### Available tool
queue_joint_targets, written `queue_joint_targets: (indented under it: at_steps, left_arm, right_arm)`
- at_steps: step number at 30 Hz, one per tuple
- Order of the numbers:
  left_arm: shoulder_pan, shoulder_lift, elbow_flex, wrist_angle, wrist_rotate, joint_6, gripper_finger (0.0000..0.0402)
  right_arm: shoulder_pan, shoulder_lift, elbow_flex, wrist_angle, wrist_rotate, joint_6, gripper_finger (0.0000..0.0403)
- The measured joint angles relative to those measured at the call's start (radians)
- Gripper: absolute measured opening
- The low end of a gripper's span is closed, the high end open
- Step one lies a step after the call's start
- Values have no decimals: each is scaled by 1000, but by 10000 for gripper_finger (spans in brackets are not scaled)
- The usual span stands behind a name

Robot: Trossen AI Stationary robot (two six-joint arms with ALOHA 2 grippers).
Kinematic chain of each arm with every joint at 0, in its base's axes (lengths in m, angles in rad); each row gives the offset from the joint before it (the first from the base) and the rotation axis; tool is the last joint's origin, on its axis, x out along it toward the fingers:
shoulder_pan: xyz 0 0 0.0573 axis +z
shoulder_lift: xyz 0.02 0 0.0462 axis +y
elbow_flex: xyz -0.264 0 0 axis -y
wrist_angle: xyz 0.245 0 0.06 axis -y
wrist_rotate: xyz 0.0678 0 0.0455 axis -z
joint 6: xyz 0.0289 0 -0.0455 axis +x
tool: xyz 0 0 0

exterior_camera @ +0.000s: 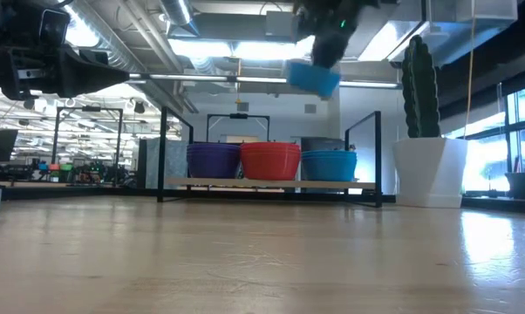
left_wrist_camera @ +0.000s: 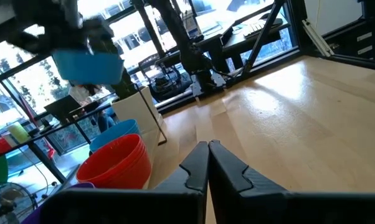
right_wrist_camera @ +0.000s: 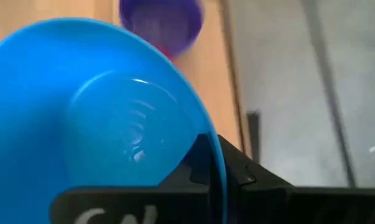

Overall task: Pick & Place Mini bowls
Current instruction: Stack the blue bowl on top of the blue bowl on the shelf

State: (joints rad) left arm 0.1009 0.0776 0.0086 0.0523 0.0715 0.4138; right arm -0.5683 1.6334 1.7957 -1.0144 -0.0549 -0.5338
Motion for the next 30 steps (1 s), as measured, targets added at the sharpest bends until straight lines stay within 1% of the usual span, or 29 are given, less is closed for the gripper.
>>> queue_joint_targets:
  at_steps: [2, 4, 6, 9, 16, 24, 30]
  left_arm:
    - [0, 0, 0, 0, 0, 0, 3]
    - [0, 0, 0, 0, 0, 4, 5]
    - [0, 0, 0, 0, 0, 16, 7]
    - [0, 0, 0, 0, 0, 18, 7]
    - [0, 0, 0, 0, 0, 19, 2]
    - [0, 0, 0, 0, 0, 19, 10]
    - [0, 0, 0, 0, 0, 19, 8]
  right_arm:
    - [-35, 69, 61, -77, -17, -62, 2]
    - [-67, 117, 112, -119, -8, -113, 2]
    - [-90, 161, 130, -167, 12, -155, 2]
    - [-118, 224, 131, -168, 13, -204, 2]
    - [-158, 302, 133, -160, 8, -238, 2]
    - [-163, 365, 132, -165, 10, -242, 3]
    - [-162, 378, 129, -170, 9, -247, 5]
